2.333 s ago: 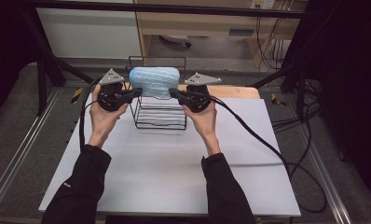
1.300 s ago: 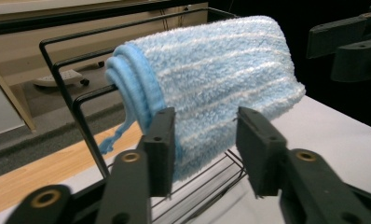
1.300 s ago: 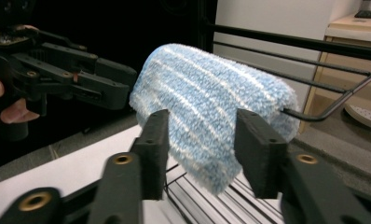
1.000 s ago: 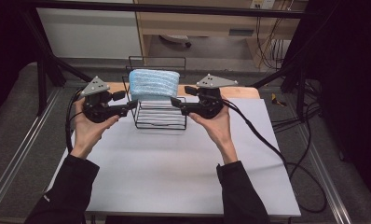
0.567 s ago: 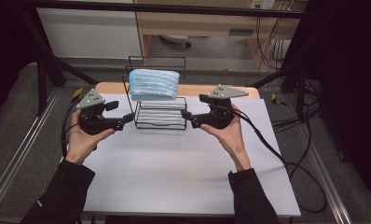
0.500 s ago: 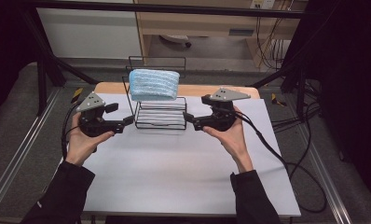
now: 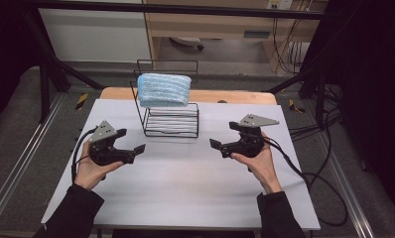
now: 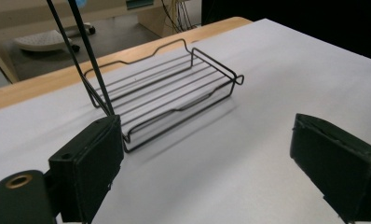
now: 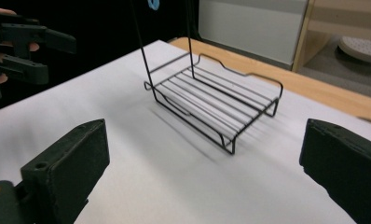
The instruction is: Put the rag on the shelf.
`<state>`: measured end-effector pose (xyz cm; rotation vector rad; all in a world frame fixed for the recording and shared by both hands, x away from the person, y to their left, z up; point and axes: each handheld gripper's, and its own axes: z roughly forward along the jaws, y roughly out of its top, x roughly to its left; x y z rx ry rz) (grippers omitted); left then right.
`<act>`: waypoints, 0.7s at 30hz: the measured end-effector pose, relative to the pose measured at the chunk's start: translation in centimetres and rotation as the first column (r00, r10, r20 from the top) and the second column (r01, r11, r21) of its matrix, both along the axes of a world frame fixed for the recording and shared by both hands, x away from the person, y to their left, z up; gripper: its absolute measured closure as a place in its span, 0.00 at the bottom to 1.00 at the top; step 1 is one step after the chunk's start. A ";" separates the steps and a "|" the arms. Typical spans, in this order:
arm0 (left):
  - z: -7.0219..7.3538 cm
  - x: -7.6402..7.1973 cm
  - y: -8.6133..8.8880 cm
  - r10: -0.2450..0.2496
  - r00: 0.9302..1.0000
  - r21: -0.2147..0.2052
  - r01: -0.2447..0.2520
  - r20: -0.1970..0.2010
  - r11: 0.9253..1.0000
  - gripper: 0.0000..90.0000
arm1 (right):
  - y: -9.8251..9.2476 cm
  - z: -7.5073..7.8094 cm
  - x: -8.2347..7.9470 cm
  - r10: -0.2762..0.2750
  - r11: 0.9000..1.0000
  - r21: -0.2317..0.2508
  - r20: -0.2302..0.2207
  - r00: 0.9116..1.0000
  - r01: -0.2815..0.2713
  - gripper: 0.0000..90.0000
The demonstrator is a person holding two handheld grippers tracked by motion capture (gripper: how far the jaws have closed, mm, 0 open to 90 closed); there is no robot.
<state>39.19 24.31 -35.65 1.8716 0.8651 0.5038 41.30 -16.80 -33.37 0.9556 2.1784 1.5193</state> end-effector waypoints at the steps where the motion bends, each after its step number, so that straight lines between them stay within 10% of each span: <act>1: -0.4 -0.1 0.1 -0.001 1.000 -0.001 0.001 -0.005 1.000 0.11 | -0.2 -0.4 -0.1 0.000 1.000 -0.002 -0.007 1.000 0.000 0.02; 21: -6.0 -2.3 2.7 0.009 0.998 0.067 -0.004 -0.066 0.998 0.11 | -5.3 -7.6 -2.7 -0.011 0.999 -0.045 -0.104 0.994 0.006 0.01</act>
